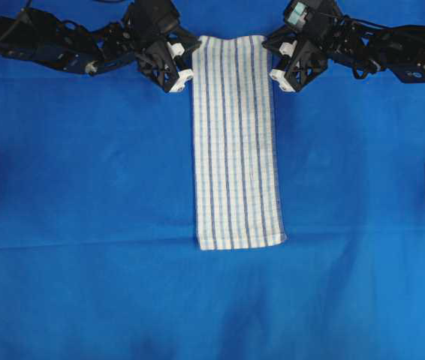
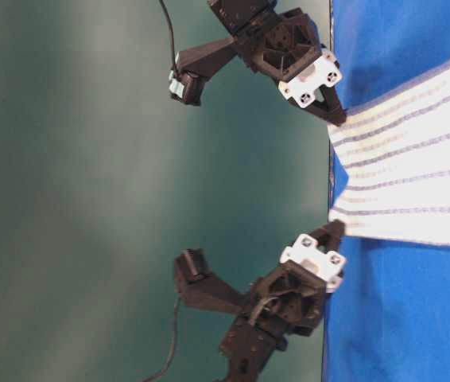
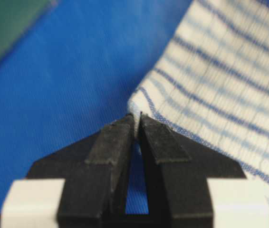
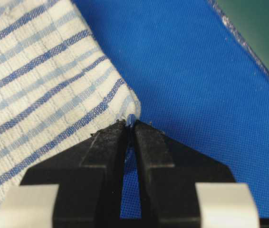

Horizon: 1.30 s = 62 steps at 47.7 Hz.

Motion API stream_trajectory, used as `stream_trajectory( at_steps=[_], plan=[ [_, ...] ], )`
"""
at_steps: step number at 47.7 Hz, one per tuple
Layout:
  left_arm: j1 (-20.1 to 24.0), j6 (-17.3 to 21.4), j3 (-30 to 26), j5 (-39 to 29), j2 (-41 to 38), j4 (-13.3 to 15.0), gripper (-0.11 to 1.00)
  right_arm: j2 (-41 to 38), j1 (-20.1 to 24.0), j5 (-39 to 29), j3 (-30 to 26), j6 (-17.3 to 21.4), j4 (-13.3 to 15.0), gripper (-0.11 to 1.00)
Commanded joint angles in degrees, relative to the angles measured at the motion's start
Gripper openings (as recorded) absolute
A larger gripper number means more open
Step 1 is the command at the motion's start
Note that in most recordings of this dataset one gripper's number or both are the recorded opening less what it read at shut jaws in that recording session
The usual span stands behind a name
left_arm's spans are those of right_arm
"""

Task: Fold a vertical towel.
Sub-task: 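Lift the top edge and carry it down toward the towel's bottom edge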

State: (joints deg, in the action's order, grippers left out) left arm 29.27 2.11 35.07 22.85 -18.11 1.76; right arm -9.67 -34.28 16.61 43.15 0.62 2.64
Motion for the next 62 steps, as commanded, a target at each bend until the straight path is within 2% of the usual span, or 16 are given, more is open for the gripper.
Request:
stream_trajectory(
  at_steps=[1,20,34,45,53,62],
  plan=[
    [0.0,0.4,-0.7,-0.2,3.1,-0.1,0.04,1.7,-0.2,0.1,-0.9,0.1,-0.2,0.08],
    [-1.2,1.1,0.4,-3.5,8.7,-0.2,0.04,10.3,0.3,-3.2,1.3,0.2,-0.2,0.08],
    [-6.6,4.0,4.0,-5.0,15.9,-0.2,0.04,17.8,4.0,-6.1,4.7,0.2,-0.2,0.08],
    [-12.5,4.0,7.6,-4.7,18.2,-0.2,0.04,22.2,9.8,-6.9,9.6,0.7,-0.2,0.08],
    [-17.0,3.4,9.3,-5.0,18.7,-0.2,0.04,24.2,16.2,-8.7,12.1,0.7,-0.3,0.08],
    [-23.1,3.2,10.9,-5.0,18.7,-0.2,0.04,24.5,22.4,-11.3,13.4,0.8,-2.5,0.08]
  ],
)
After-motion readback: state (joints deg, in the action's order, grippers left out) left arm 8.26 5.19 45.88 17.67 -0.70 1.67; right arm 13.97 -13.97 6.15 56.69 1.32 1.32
